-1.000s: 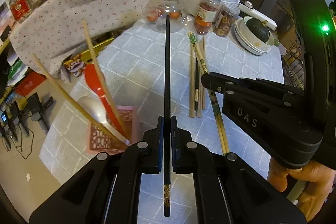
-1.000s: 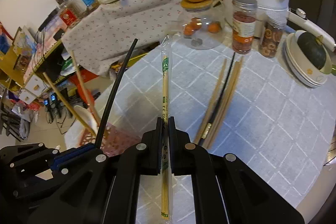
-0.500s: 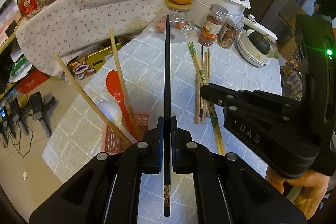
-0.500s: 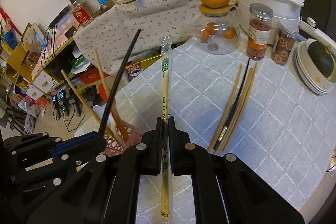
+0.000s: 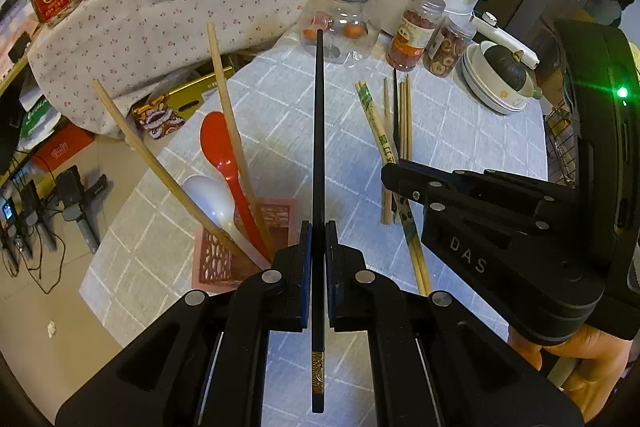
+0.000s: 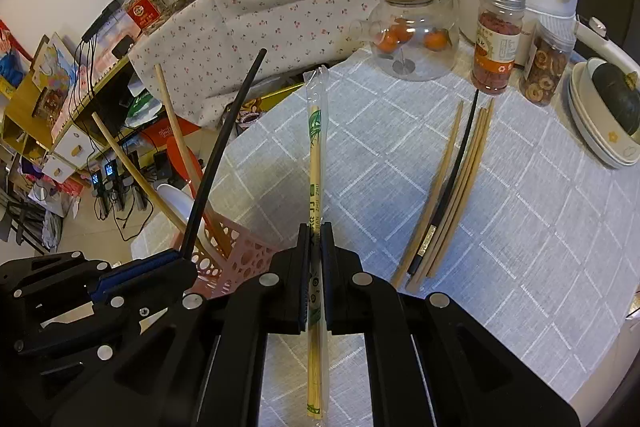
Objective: Organize utensils
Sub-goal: 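Lift the black chopstick and wrapped chopsticks and carry them toward the pink basket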
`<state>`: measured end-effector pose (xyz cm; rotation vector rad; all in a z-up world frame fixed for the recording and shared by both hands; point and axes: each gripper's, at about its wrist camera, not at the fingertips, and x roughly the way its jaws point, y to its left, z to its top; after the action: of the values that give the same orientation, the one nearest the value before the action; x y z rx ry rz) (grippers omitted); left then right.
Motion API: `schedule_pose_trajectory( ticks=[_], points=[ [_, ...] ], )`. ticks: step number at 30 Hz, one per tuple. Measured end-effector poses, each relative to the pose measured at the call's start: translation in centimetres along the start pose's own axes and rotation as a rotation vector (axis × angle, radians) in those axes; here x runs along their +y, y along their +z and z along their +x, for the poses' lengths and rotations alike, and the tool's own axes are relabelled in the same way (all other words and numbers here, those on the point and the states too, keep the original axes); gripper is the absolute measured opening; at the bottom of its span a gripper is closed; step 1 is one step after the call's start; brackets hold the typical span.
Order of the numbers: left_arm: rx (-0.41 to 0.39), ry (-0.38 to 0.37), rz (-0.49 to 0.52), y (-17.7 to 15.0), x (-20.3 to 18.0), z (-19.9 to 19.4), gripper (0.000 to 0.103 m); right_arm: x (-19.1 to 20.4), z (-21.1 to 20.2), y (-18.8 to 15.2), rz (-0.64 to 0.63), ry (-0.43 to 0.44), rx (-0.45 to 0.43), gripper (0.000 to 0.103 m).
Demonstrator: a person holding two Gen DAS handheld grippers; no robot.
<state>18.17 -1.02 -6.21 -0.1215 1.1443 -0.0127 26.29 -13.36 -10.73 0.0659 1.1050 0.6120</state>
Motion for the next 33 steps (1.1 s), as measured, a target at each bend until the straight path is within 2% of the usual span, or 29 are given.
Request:
schedule_pose_trajectory(
  ticks=[8,17,22,33],
  points=[
    [-0.025,-0.011,-0.013,0.5,0.2,-0.8,0.005,0.6,-1.0,0.1,-0.006,0.015,-0.027,0.005],
    [-0.179,-0.045,-0.069,2.2,2.8,-1.8,0.005,3.4,-2.6,0.3,-0.048,0.071,-0.118,0.006],
    [-0.229,-0.05,-0.096,2.5,4.4,-1.3,0.005,4.6,-3.1,0.6,-0.05,0.091,-0.176,0.006],
    [-0.344,-0.072,-0.123,2.3,6.6,0.0,0.005,5.0,-1.3,0.5,0.002,0.121,-0.219,0.006]
  ],
)
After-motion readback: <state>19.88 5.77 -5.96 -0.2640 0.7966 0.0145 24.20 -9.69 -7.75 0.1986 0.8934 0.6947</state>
